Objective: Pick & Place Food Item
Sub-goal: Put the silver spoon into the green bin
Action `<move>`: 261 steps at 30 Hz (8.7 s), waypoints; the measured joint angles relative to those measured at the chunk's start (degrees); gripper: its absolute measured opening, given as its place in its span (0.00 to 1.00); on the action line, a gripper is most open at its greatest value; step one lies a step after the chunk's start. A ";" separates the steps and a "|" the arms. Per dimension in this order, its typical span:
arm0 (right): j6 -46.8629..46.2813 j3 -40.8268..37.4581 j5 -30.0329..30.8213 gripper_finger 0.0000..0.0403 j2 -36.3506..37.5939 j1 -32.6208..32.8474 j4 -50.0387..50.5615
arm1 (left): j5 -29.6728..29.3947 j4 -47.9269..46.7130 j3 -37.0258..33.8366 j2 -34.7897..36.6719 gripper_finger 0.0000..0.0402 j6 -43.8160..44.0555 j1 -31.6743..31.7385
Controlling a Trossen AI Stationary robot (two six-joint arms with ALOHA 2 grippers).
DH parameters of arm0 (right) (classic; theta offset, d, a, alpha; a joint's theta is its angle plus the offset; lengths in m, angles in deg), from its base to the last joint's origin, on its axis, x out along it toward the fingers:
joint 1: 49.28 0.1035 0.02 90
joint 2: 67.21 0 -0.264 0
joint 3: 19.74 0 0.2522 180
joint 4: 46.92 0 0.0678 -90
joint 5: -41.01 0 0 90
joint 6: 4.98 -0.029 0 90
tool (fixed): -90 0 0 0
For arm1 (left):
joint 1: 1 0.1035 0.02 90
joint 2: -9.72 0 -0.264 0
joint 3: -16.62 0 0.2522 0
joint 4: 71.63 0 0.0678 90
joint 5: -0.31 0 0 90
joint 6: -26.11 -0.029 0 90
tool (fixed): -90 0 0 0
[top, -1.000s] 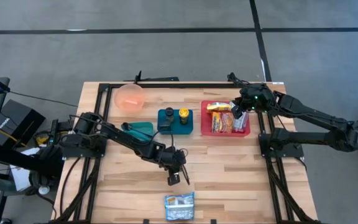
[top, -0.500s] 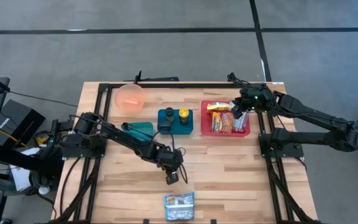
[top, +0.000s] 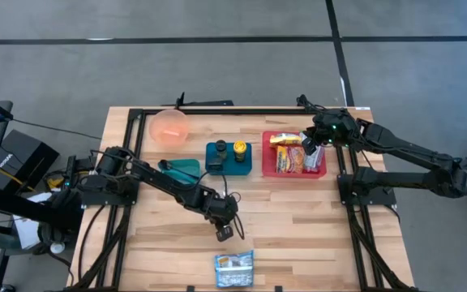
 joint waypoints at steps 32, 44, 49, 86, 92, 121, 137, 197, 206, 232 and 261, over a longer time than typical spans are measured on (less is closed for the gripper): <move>-0.01 0.01 -0.01 0.21 -0.02 -0.01 0.02 | -2.49 -4.12 0.00 6.01 0.00 5.09 -1.03; -0.01 0.01 0.00 0.21 -0.01 -0.02 0.00 | -5.86 -1.33 0.00 5.99 0.00 -1.88 -0.98; -0.01 0.01 0.00 0.21 -0.02 0.00 0.00 | -6.49 -1.25 -2.20 5.94 0.00 0.46 -0.98; 0.01 -0.01 0.00 0.21 0.00 -0.02 -0.01 | 0.05 -7.50 -8.07 12.64 0.00 21.82 -4.42; -0.01 -0.01 0.00 0.21 0.00 0.00 -0.34 | -12.30 -7.37 -8.00 19.21 0.00 24.56 -4.03; -0.01 -0.01 0.00 0.21 0.00 0.00 -0.44 | -9.09 -2.63 -8.02 19.08 0.00 26.40 4.15; 0.01 -0.03 0.01 0.21 0.00 0.00 -0.81 | -6.03 -7.25 -2.14 10.04 0.00 24.81 4.17; 0.93 -0.03 0.00 0.21 -0.02 -0.01 -0.63 | -8.92 -17.17 -2.56 6.56 0.37 23.52 5.79; 0.93 -0.03 0.00 0.21 0.00 -0.02 -0.65 | -8.42 -17.06 -2.58 6.34 0.37 23.82 5.75; 0.93 -0.03 0.00 0.21 -0.02 0.00 -0.61 | -8.97 -13.86 -4.22 6.10 0.37 24.86 4.22; 0.93 -0.03 0.00 0.21 -0.02 0.00 -0.59 | -6.04 -17.45 -6.19 6.19 0.27 27.93 3.50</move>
